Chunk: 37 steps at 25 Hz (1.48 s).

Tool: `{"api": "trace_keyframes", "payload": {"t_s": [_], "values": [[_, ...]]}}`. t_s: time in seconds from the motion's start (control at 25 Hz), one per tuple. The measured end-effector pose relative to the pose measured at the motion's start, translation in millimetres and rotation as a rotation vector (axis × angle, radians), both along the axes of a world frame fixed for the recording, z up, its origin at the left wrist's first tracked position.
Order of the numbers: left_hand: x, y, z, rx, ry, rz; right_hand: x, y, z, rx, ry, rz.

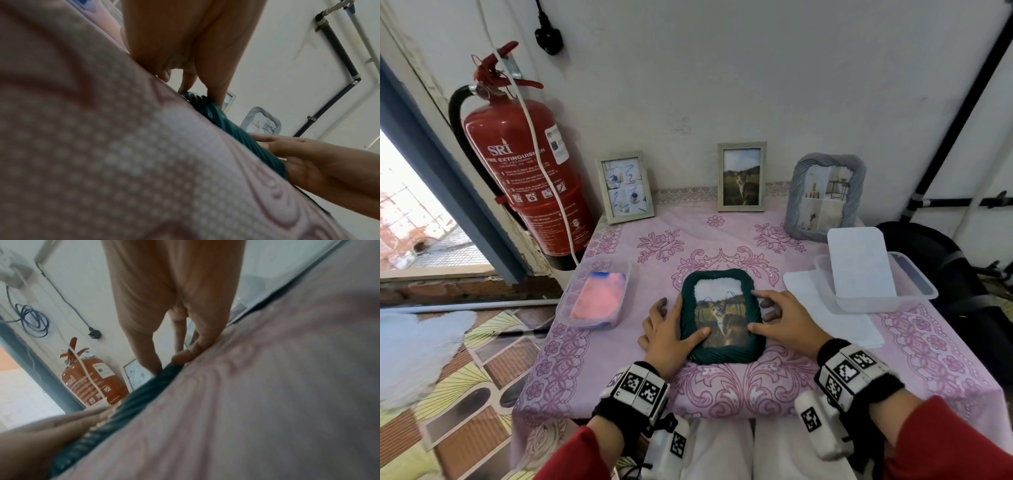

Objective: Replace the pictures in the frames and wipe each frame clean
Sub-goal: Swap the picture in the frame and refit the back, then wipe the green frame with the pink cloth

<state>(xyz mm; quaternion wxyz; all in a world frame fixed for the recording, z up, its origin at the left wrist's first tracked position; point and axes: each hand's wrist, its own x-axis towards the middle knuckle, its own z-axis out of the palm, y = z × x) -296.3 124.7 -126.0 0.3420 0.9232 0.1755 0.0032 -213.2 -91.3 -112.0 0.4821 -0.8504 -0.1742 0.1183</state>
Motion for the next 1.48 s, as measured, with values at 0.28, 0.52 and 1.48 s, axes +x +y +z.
{"api": "trace_keyframes", "payload": {"t_s": [0.28,0.52,1.48], "values": [[2,7,15,-0.122,-0.021,0.029,15,-1,1,-0.063,0.056,0.081],[6,50,56,-0.208,-0.414,0.099,21,-3,-1,-0.086,0.103,0.115],[15,130,90,0.308,-0.297,0.128,19,-2,3,-0.082,0.123,0.132]]}}
